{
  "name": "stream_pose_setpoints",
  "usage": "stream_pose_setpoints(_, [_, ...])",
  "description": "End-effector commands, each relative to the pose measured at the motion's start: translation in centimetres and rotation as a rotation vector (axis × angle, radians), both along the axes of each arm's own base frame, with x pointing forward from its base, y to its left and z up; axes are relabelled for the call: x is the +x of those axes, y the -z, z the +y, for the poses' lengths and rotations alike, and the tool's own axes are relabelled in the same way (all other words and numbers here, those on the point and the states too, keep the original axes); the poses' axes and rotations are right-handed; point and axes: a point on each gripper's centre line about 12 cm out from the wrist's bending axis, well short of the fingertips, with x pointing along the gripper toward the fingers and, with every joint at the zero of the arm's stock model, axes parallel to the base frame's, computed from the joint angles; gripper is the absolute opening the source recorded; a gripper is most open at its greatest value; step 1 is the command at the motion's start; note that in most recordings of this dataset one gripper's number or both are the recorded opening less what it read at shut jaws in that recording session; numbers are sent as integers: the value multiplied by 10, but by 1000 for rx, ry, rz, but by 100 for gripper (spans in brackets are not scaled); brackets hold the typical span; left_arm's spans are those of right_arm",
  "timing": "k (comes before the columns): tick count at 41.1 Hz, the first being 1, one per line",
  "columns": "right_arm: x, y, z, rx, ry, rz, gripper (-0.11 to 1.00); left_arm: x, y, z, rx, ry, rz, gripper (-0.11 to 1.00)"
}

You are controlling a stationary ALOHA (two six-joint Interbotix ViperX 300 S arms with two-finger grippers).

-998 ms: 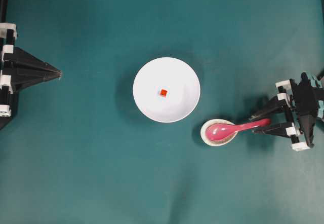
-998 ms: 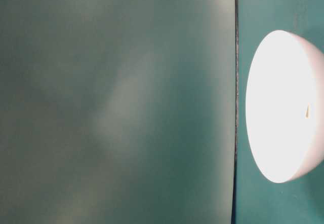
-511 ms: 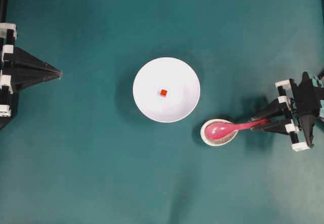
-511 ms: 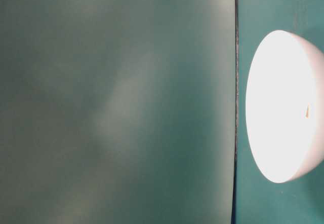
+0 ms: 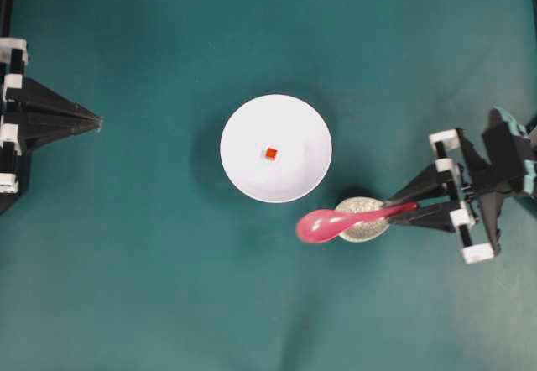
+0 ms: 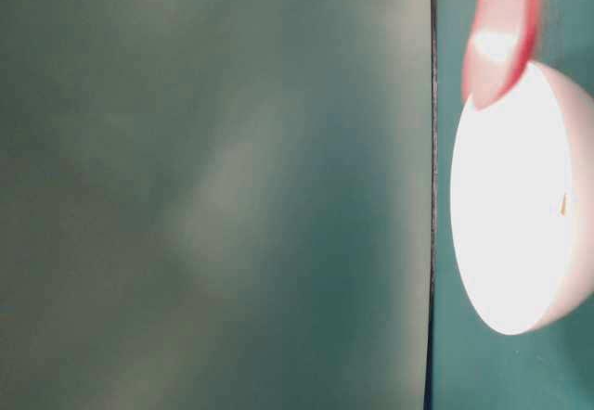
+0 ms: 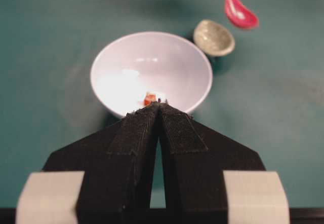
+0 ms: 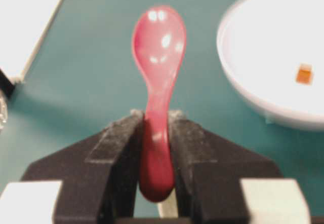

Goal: Grip the spoon and scoop the red block from the bowl with right arm.

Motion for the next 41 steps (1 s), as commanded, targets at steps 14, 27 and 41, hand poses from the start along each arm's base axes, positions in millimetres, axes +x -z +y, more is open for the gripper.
stream_pose_setpoints(14, [59,-104,-41,-18,141,393,24,3,-10,0,-1,1,-20,0])
stream_pose_setpoints(27, [106,-88,-63,-16,203,738,24,0,-4,0,1,1,40,0])
stream_pose_setpoints(41, [133,-51,-65,-18,211,874,24,-3,-5,0,0,1,55,0])
